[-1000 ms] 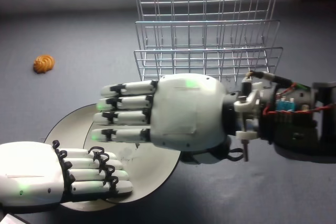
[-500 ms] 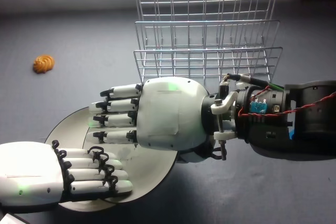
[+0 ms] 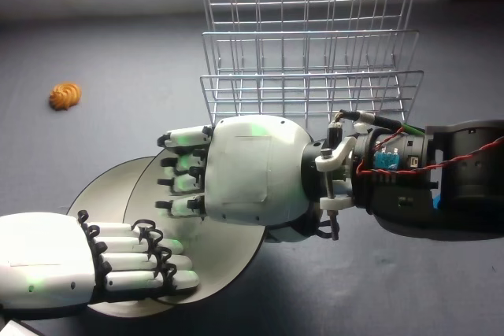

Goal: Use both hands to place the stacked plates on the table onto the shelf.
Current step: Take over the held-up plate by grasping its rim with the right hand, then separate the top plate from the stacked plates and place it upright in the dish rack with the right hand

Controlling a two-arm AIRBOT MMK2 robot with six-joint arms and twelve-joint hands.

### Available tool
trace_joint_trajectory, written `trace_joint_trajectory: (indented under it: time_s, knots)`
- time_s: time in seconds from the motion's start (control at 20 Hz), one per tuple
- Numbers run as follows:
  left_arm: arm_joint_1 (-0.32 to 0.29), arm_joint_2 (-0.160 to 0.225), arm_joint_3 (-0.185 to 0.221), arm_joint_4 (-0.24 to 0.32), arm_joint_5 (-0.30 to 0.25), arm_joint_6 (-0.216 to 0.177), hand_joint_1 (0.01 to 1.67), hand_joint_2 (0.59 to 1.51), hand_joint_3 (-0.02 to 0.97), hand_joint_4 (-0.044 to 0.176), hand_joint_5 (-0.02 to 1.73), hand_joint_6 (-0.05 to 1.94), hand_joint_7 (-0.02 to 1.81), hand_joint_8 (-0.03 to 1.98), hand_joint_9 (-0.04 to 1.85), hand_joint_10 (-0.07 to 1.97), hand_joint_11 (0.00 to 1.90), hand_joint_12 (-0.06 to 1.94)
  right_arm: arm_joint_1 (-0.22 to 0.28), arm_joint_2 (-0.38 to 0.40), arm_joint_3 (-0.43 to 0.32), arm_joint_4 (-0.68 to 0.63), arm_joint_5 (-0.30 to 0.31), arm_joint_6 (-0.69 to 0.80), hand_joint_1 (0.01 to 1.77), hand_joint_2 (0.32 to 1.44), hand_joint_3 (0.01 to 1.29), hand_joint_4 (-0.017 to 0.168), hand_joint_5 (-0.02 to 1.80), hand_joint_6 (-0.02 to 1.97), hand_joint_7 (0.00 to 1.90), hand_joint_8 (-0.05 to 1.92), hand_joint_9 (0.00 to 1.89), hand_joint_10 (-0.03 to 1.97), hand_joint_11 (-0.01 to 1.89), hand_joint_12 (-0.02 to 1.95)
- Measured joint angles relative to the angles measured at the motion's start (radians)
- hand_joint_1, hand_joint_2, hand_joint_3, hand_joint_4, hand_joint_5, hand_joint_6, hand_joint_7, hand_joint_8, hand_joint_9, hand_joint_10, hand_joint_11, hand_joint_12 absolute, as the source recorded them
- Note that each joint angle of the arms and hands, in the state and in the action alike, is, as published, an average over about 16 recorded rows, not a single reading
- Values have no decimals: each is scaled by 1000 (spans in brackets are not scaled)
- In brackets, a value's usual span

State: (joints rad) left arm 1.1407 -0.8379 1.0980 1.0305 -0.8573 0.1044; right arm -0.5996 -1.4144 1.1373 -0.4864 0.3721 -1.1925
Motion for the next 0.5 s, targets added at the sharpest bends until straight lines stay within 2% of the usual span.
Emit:
trace_joint_trajectory:
  time_s: [0.25, 0.5]
  knots:
    - [-4, 0, 5, -6, -5, 0, 17, 1091, 14, -8, -10, -28, -14, -18, -8, -13, 13, -3, 5, 4, -1, -7, 13, -5, 1141, 952, 16, -1, 620, 248, 700, 198, 717, 314, 486, 1132]
    - [-20, -2, 21, -33, -6, 1, 17, 1095, 14, -4, -11, -24, -9, -15, 3, -5, 14, 3, 15, 12, -6, -11, 27, -10, 1167, 941, 14, -5, 761, 453, 882, 414, 953, 494, 801, 1065]
